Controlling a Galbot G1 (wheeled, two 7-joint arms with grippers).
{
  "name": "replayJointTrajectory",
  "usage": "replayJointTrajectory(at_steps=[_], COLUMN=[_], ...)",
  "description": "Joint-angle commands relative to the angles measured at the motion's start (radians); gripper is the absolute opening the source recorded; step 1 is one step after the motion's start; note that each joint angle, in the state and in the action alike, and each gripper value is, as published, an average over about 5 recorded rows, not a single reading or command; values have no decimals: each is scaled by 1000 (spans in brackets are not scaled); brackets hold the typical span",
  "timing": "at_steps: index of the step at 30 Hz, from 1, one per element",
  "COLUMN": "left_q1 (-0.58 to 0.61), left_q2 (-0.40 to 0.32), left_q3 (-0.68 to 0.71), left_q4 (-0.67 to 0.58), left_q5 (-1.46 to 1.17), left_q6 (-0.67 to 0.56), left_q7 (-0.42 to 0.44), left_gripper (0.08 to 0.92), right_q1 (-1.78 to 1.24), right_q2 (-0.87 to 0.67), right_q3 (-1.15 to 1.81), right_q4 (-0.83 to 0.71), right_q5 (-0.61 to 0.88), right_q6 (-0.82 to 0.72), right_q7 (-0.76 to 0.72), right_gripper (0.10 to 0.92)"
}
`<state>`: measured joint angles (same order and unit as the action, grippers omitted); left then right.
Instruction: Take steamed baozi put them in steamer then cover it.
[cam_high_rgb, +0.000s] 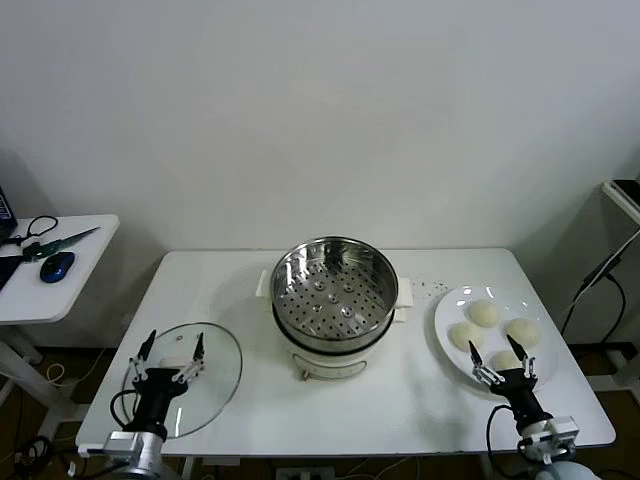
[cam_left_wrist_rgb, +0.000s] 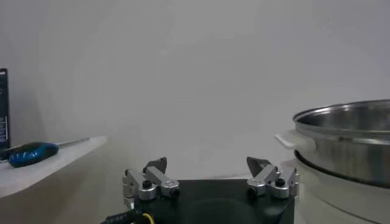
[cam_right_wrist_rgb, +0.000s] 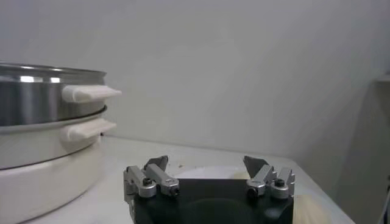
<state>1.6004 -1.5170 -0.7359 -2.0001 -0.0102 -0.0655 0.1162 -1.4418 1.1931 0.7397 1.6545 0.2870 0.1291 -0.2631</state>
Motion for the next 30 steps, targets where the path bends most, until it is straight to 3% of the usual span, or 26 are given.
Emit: replayJointTrajectory(at_steps=[1,4,8,16,22,30], left_q1=[2,1,1,3,-5,-19], left_q2=[2,5,10,23,30,27], left_q3=[1,4,11,13,13,16], left_q4=[2,6,10,21,38,58], left_q5=[-3,-4,-6,-16,-24,-20], left_q6=[-1,-2,-3,-9,-9,0], left_q7=[-3,-7,-10,-10,-16,-21], left_gripper=[823,823,823,823,823,823], right_q1=[23,70,151,501,886,1344], right_q2=[-30,-146,-401,-735,-780,-667], right_q3=[6,7,-30,-282,-658,-1136], right_q4=[4,-10,-73,-366,-530,-738], right_q5=[-4,-52,-131,-298,-399,-478], right_q6=[-41,-115,-204,-154,-110,-46], right_q7=[-20,-112,-361,-773,-862,-925], right_gripper=[823,823,823,823,823,823])
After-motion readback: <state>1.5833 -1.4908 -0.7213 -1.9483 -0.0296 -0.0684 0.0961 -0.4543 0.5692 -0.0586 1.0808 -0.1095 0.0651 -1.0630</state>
